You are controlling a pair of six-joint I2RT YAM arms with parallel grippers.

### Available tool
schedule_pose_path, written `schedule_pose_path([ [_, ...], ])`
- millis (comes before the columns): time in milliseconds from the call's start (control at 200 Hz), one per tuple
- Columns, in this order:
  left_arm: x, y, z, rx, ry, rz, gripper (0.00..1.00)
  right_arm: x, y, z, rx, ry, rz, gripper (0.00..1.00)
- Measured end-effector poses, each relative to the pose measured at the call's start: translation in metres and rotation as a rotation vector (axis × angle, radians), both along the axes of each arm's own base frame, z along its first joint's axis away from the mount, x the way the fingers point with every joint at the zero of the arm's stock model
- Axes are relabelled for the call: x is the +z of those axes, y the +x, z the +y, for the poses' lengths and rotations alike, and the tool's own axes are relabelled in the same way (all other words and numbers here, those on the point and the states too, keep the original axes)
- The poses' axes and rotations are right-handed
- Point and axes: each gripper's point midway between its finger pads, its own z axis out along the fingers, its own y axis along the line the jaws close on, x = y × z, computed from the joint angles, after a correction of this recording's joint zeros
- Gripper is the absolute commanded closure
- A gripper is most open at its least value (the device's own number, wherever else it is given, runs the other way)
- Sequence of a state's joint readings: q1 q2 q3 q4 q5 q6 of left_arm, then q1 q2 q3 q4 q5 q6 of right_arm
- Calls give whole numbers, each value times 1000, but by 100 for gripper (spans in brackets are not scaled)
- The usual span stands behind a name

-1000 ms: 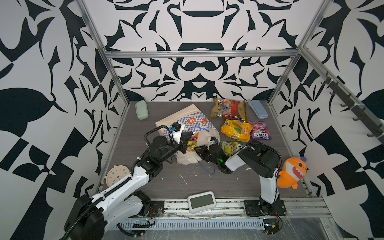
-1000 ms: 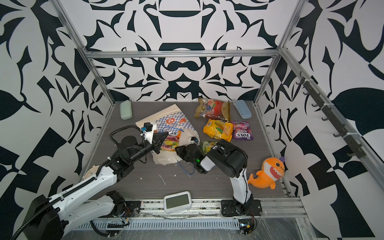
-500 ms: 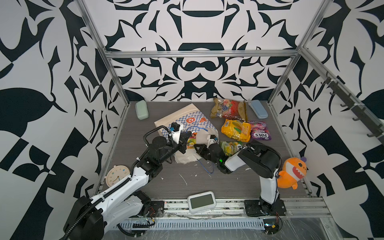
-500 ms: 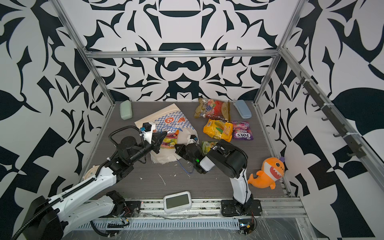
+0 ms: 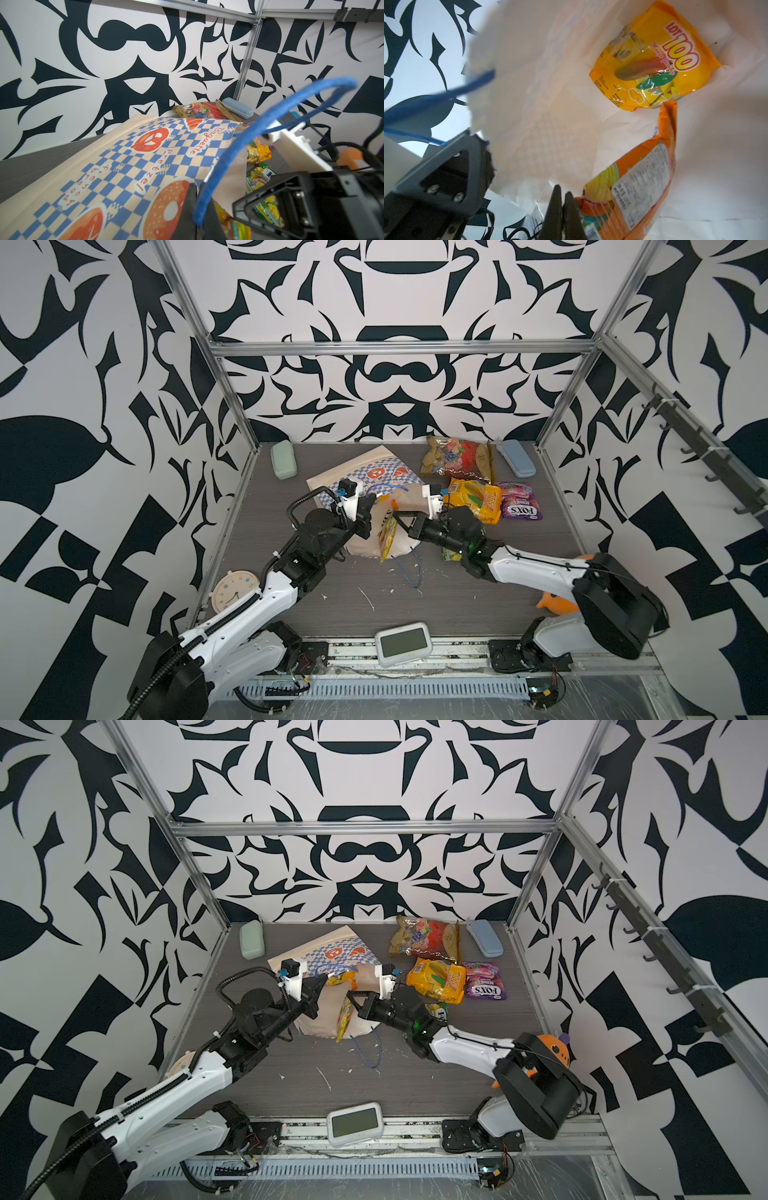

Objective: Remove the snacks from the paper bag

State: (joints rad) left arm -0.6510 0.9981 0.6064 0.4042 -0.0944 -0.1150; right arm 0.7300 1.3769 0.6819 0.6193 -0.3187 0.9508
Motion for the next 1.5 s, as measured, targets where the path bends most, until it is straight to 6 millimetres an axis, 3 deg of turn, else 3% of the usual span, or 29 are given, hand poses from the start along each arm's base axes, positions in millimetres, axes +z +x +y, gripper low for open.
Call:
schedule_pose_path([
  [240, 0, 10, 10, 80, 35, -4, 100, 89, -6, -32, 29, -4, -147, 100],
  [380, 0, 13, 15, 109, 50, -7, 100, 108, 2, -40, 34, -95, -174, 100],
  [400, 0, 13, 15, 110, 51, -6, 100, 107, 2, -39, 36, -106, -171, 96],
  [440, -1, 13, 15, 109, 54, -5, 100, 101, 5, -37, 43, -134, -164, 85],
  [490, -1, 12, 15, 108, 55, -4, 100, 85, 6, -35, 54, -171, -142, 80],
  [595, -2, 12, 13, 100, 57, 0, 100, 24, 6, -28, 74, -265, -29, 66],
  [740, -4, 10, 11, 86, 60, 5, 100, -66, -7, -29, 77, -407, 159, 55],
  [865, -5, 9, 10, 75, 63, 10, 100, -111, -11, -41, 34, -484, 261, 52],
  [1255, -5, 8, 8, 63, 62, 10, 100, -148, -9, -55, -69, -521, 381, 48],
  [1500, -5, 8, 8, 62, 61, 10, 100, -156, -9, -61, -104, -527, 404, 48],
])
